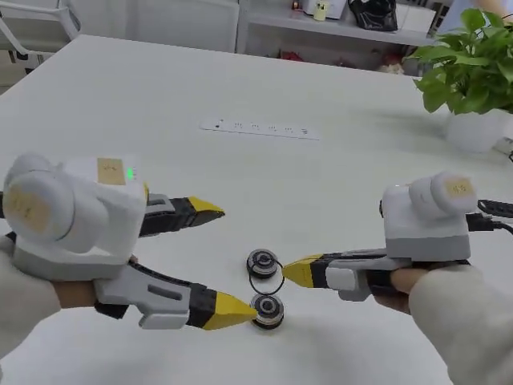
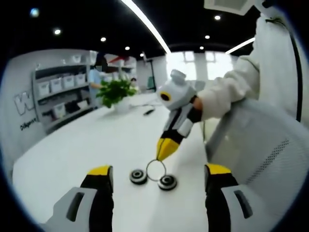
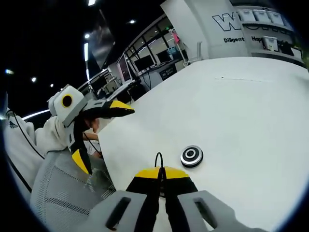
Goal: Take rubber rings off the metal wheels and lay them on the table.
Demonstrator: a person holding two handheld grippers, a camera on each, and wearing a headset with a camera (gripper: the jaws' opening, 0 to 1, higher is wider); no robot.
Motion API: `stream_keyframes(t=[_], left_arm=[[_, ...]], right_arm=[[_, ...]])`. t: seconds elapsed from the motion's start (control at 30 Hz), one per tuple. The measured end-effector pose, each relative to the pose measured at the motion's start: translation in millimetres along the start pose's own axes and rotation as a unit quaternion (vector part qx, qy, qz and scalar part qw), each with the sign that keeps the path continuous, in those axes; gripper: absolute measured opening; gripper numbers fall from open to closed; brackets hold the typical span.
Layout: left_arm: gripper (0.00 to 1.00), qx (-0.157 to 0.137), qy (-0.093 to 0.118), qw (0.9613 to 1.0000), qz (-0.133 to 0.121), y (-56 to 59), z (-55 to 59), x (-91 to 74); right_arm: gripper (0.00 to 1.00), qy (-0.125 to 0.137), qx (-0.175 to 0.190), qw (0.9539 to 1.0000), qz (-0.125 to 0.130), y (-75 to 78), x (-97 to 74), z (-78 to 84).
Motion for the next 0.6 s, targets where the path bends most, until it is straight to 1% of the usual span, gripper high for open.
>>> stream_keyframes(t=[0.07,0.17,0.2,0.3,0.33,0.43,0.5,0.6], left_arm=[[0.83,-0.006,0.002,0.9999,-0.009,0.7,2.1,-7.6],[0.84,-0.017,0.013,0.9994,-0.026,0.0,2.1,-18.5],[0.85,-0.016,0.013,0.9993,-0.03,0.3,2.5,-20.7],[0.88,-0.008,0.001,0.9992,-0.039,3.6,7.6,-28.0],[0.89,-0.009,0.0,0.9992,-0.039,4.6,9.0,-29.5],[0.92,-0.02,-0.005,0.9991,-0.038,8.9,16.5,-35.7],[0.92,-0.024,-0.007,0.9988,-0.042,9.0,20.4,-39.7],[0.94,-0.04,0.0,0.9979,-0.051,8.7,26.2,-47.5]], right_arm=[[0.0,0.005,0.004,1.0,-0.001,0.7,0.0,-1.5],[0.0,0.013,0.009,0.9999,-0.005,-0.6,-1.2,-5.5],[0.0,0.015,0.011,0.9998,-0.006,-0.9,-1.3,-6.4],[0.0,0.019,0.013,0.9997,-0.009,-3.6,-2.2,-8.9],[0.0,0.021,0.014,0.9996,-0.011,-4.3,-2.4,-9.6],[0.0,0.023,0.019,0.9994,-0.015,-6.9,-2.5,-11.4],[0.0,0.025,0.019,0.9994,-0.016,-8.7,-2.7,-12.3],[0.0,0.027,0.019,0.9992,-0.021,-11.7,-2.3,-13.9]])
Point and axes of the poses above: the centre of the closed fingertips' face, and the gripper's own axes: x roughly forward along the fingers, y roughly to its right, z roughly out of its underside, the point moved 3 cm from there along -x, roughly backward along the fingers, and after that the axes turned 13 degrees about z, right-handed, at the moved point
